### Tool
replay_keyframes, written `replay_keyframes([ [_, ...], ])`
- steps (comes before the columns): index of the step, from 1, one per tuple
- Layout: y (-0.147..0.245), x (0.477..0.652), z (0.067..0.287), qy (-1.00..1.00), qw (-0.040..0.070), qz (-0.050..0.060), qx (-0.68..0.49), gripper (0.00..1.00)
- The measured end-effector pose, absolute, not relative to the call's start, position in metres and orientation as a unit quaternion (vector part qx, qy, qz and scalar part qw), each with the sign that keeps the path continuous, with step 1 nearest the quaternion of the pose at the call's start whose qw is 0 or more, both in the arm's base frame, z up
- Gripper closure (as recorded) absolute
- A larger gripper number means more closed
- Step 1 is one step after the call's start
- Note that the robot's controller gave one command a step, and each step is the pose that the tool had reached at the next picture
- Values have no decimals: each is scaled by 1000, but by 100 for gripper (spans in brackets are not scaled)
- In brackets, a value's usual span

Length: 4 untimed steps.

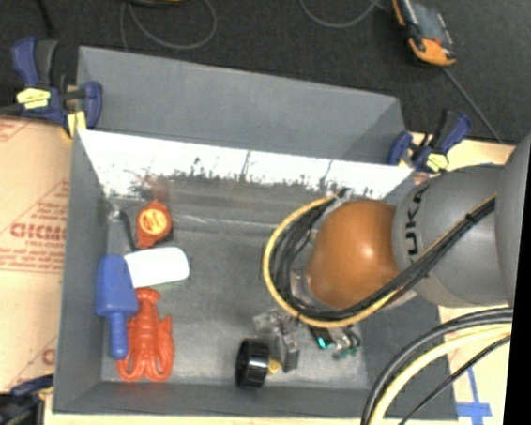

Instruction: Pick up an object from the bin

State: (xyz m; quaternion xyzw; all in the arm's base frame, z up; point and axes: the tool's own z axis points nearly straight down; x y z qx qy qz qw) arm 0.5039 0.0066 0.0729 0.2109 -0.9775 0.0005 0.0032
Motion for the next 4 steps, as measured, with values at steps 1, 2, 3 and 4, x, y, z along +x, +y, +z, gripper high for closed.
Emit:
replay_keyframes([
  [1, 7, 504, 73, -977, 3, 1, 211, 100],
  [2, 8, 506, 71, -977, -3, 0, 212, 0],
  [3, 8, 506, 71, -977, -3, 0, 211, 0],
  [4, 23, 489, 71, -973, -2, 0, 231, 0],
])
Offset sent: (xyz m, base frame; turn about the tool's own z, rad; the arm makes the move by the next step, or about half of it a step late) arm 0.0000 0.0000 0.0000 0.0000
